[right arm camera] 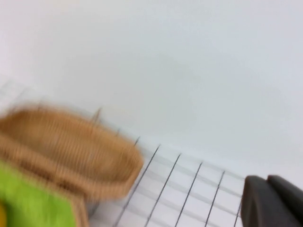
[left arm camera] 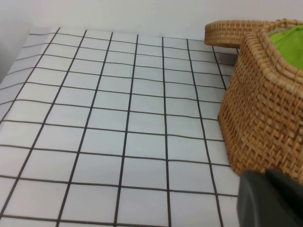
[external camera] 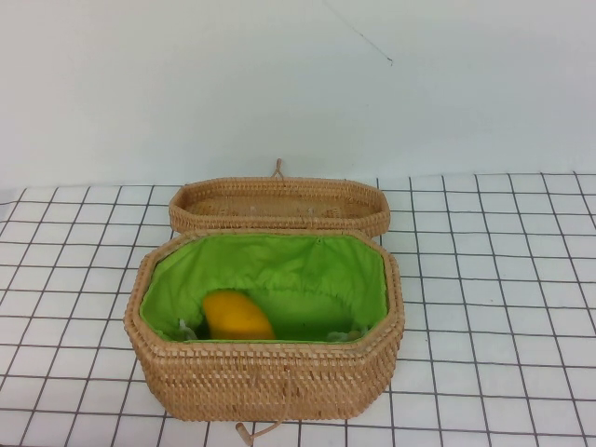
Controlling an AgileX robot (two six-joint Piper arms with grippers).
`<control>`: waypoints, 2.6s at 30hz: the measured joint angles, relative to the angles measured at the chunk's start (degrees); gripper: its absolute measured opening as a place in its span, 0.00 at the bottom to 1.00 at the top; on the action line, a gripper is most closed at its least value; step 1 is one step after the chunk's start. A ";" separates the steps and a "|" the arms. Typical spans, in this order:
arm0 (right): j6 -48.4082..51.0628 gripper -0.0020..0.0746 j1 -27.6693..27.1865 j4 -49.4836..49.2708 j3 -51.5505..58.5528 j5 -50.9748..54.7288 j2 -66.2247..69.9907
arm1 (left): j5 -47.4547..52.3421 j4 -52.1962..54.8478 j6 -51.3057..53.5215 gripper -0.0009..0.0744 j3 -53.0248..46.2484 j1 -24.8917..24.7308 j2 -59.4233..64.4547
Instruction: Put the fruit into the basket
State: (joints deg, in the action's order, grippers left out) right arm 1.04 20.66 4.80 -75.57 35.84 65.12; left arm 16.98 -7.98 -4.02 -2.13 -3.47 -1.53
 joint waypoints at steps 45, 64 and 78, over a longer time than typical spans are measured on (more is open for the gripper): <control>3.62 0.02 -22.46 -3.73 75.85 -17.12 -66.03 | 0.00 0.00 0.00 0.01 0.00 0.00 0.00; 3.40 0.02 -22.46 -3.73 75.85 -16.31 -66.03 | 0.00 0.00 0.00 0.01 0.00 0.00 0.00; 3.40 0.02 -22.46 -3.73 75.85 -16.31 -66.03 | 0.00 0.00 0.00 0.01 0.00 0.00 0.00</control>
State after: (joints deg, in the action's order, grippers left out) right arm 4.45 -1.79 1.07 0.28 19.53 -0.91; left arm 16.98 -7.98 -4.02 -2.13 -3.47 -1.53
